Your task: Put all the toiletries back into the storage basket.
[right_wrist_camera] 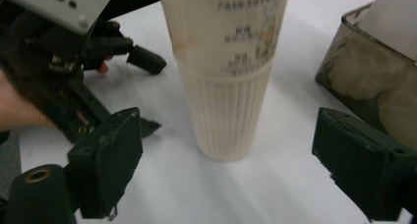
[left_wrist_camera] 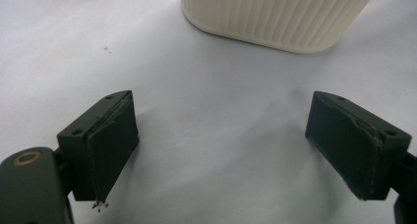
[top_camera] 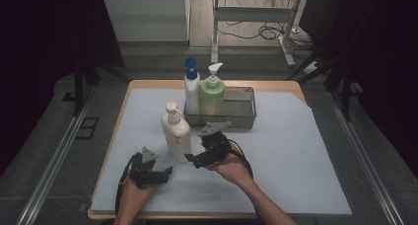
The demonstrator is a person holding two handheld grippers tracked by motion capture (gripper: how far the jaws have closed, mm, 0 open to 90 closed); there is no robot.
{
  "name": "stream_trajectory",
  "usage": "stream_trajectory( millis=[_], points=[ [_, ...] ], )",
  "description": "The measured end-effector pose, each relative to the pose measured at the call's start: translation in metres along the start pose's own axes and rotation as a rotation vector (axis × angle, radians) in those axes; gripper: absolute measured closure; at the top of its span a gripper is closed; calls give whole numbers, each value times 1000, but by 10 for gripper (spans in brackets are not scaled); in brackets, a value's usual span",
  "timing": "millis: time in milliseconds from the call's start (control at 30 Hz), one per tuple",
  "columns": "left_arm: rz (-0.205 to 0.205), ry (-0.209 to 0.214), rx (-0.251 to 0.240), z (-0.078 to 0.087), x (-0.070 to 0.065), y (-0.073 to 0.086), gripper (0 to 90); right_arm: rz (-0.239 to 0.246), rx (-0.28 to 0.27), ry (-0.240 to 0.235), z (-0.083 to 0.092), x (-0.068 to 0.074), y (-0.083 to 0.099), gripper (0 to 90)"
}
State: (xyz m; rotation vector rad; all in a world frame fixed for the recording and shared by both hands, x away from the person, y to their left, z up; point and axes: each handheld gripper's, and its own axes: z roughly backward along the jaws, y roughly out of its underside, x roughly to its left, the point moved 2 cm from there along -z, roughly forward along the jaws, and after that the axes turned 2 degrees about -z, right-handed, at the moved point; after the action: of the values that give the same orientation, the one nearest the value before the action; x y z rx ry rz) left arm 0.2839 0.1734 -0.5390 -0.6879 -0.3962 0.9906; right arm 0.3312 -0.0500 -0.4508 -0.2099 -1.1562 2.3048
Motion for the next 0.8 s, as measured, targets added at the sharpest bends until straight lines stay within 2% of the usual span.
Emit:
stream_trajectory(
  millis=[267, 500, 800],
  points=[
    [0, 0, 0, 0, 0, 0, 121, -18, -15, 25, -14, 2, -15, 141],
    [1, 0, 0, 0, 0, 0, 121, -14, -36, 50, -22, 7, -29, 154],
    [2, 2, -1, 0, 0, 0, 120, -14, -39, 84, -33, 10, -44, 183]
  ],
)
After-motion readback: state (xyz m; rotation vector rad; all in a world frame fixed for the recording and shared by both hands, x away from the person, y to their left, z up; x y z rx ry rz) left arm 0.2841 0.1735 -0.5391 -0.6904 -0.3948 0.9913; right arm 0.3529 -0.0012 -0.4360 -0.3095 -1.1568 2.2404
